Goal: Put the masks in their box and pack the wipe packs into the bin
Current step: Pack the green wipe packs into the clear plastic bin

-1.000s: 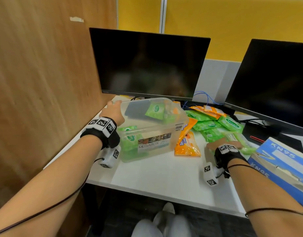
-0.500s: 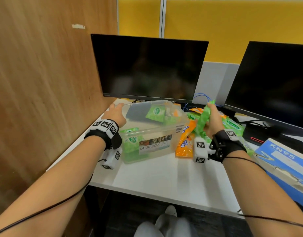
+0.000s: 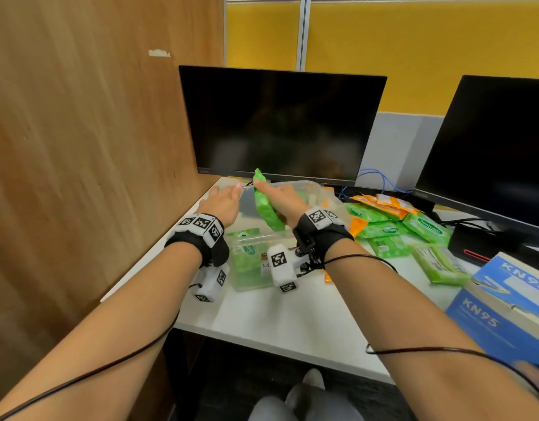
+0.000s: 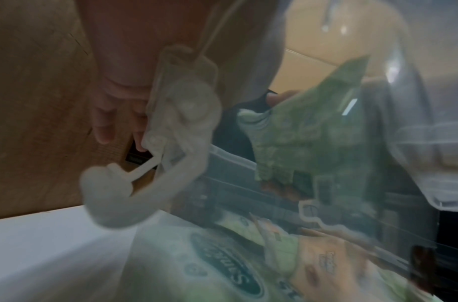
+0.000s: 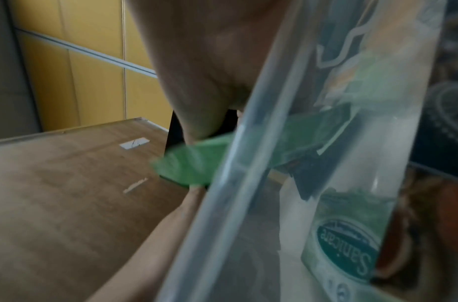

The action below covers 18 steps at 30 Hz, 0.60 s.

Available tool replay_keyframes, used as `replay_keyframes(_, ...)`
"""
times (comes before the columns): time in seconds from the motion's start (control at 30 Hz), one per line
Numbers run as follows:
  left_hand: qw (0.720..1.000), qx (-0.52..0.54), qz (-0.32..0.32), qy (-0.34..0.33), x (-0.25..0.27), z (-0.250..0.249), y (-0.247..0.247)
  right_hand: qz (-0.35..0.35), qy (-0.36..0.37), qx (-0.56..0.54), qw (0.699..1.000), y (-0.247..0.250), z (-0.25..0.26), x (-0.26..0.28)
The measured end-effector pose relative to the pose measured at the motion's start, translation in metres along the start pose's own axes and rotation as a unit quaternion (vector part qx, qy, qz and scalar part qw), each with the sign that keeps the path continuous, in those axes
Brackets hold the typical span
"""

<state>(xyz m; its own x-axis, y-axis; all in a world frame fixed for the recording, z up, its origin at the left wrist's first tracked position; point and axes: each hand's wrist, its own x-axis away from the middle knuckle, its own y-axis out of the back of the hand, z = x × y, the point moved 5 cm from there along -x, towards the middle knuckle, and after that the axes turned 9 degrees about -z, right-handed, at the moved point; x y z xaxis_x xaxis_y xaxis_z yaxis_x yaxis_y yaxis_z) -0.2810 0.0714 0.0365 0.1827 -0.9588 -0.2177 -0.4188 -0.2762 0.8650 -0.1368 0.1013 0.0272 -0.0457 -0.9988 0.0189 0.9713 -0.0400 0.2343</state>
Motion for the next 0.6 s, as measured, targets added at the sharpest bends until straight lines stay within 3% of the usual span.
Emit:
replay_keyframes(0.07, 1.000, -0.007, -0.001, 0.007, -0.001, 0.002, -0.001, 0.044, 0.052, 0.143, 0.987, -0.008, 0.001, 0.002)
replay_keyframes(0.13, 1.000, -0.008, -0.016, 0.016, 0.000, 0.002, -0.002, 0.142, 0.063, 0.338, 0.928, -0.017, -0.004, 0.012)
replay_keyframes(0.2, 0.997, -0.047, -0.049, -0.039, -0.001, -0.004, 0.000, 0.184, 0.071, 0.451, 0.870, -0.023, -0.007, 0.017)
replay_keyframes(0.27, 0.988, -0.077, -0.042, -0.126, -0.003, -0.011, -0.002, 0.167, 0.100, 0.505, 0.841, -0.028, -0.003, 0.020)
replay_keyframes(0.37, 0.976, -0.123, 0.075, -0.164, 0.000, -0.017, -0.012, 0.096, 0.125, 0.450, 0.879, -0.026, 0.002, 0.012)
replay_keyframes(0.47, 0.941, -0.239, 0.134, -0.198, 0.004, -0.019, -0.018, -0.071, 0.173, 0.267, 0.945, 0.005, 0.015, 0.005)
replay_keyframes(0.53, 0.921, -0.295, 0.147, -0.209, 0.002, -0.017, -0.022, -0.181, 0.191, 0.184, 0.947, 0.041, 0.017, 0.003)
replay_keyframes(0.6, 0.913, -0.312, 0.158, -0.210, 0.002, -0.016, -0.026, -0.240, 0.184, 0.192, 0.934, 0.076, 0.010, -0.003)
